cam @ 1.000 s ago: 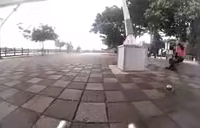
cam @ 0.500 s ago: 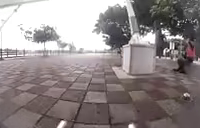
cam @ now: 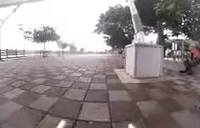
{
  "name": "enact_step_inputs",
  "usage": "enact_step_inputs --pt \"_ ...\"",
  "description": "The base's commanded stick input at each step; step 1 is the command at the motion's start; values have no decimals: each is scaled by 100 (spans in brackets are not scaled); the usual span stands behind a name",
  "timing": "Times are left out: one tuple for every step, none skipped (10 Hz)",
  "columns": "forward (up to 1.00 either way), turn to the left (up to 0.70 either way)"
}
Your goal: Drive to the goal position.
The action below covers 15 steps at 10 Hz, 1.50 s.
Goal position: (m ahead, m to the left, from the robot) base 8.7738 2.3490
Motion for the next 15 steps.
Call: enact_step_inputs --pt "70 1" --pt "70 1" --pt "70 1" --pt "70 1" --pt "70 1" --pt "70 -14" --pt "70 -31" --pt "70 -17" --pt "70 1" --pt "70 1" --pt "70 1" --pt "70 1" --pt "70 1" --pt "70 1" --pt "70 1"
